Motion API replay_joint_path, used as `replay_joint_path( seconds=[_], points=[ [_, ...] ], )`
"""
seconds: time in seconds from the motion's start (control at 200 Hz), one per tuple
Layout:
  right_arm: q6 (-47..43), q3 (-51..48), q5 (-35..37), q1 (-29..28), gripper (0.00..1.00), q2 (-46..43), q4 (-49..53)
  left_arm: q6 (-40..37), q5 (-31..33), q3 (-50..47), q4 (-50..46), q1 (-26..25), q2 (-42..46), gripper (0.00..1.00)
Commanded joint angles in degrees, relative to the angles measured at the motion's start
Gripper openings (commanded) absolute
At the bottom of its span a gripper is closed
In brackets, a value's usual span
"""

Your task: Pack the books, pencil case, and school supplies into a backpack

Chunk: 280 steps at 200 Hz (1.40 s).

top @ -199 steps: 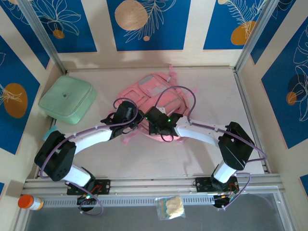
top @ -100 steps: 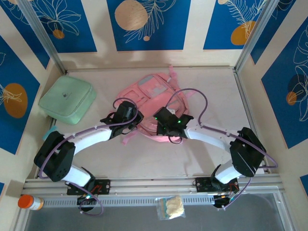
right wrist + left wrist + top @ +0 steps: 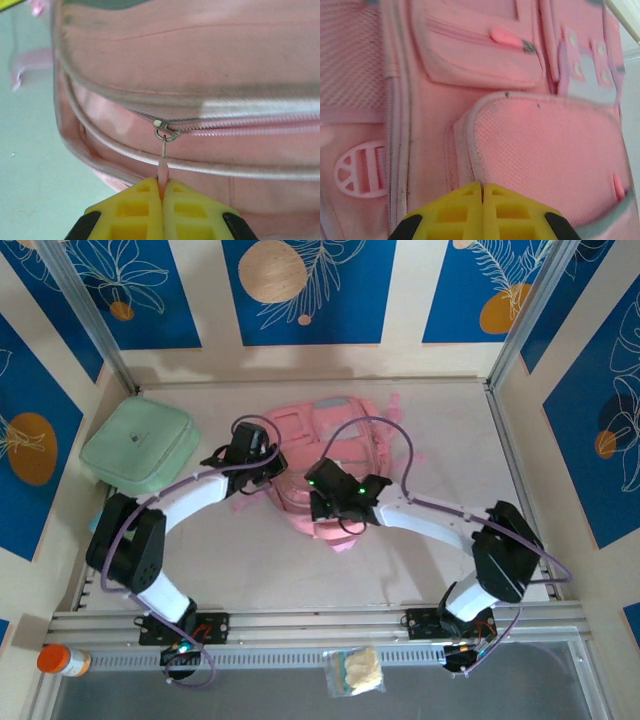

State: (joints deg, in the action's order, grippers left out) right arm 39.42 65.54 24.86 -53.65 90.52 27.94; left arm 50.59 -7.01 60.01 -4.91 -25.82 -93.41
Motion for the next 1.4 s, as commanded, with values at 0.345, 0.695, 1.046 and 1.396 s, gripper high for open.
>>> replay_joint_path(
  seconds=[0.345, 0.695, 1.046, 1.396],
  points=[
    [2.32, 3.76, -1.88, -0.4, 0.0, 5.36, 0.49, 13.52, -2.4, -15.29, 11.46, 1.5, 11.61, 0.37],
    [3.69, 3.86, -0.17, -0.9, 0.0, 5.97, 1.37, 24.48, 9.04, -15.88, 12.8, -9.28, 9.27, 0.48],
    [4.0, 3.82, 0.75, -1.79, 0.0, 6.69, 1.87, 27.08, 22.74, -14.55, 9.13, -12.39, 7.96, 0.16],
    [3.09, 0.5, 3.68, -1.38, 0.0, 1.09, 8.87, 15.73, 20.16, -13.81, 4.62, -4.21, 10.98, 0.0]
  ],
)
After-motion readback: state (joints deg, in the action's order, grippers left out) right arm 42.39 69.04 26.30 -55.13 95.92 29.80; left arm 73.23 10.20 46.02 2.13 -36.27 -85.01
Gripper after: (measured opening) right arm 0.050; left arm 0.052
